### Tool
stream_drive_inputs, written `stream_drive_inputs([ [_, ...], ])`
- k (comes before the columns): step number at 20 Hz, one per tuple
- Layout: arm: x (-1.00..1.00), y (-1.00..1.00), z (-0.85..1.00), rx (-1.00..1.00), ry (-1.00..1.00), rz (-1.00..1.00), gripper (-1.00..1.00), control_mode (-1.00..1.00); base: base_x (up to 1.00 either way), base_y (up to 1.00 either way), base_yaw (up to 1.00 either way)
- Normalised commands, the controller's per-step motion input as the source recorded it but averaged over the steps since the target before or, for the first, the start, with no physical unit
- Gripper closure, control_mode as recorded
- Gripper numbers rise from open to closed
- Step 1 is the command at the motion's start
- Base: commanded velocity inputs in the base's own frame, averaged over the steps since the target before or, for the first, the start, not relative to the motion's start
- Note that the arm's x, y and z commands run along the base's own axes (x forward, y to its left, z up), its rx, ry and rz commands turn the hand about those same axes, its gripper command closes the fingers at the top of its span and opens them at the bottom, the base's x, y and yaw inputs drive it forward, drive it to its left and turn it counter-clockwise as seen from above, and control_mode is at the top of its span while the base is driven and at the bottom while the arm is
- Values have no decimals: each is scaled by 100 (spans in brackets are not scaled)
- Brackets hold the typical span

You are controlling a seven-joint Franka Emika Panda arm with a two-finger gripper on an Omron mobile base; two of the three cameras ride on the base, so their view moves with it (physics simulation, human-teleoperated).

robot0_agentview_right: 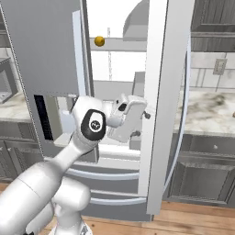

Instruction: Retrieve a lemon from the fridge and place it on the cutting board with the fish.

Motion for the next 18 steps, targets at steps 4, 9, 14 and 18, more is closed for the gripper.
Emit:
stream_drive_inputs([
  [4, -59, 100, 0, -5, 0, -21, -100, -100, 0, 0, 0],
  [9, 12, 100, -11, 12, -6, -34, -100, -100, 0, 0, 0],
  [14, 69, 81, -65, 58, -11, -33, -100, -100, 0, 0, 0],
  [18, 53, 91, -59, 72, 0, -22, -100, -100, 0, 0, 0],
])
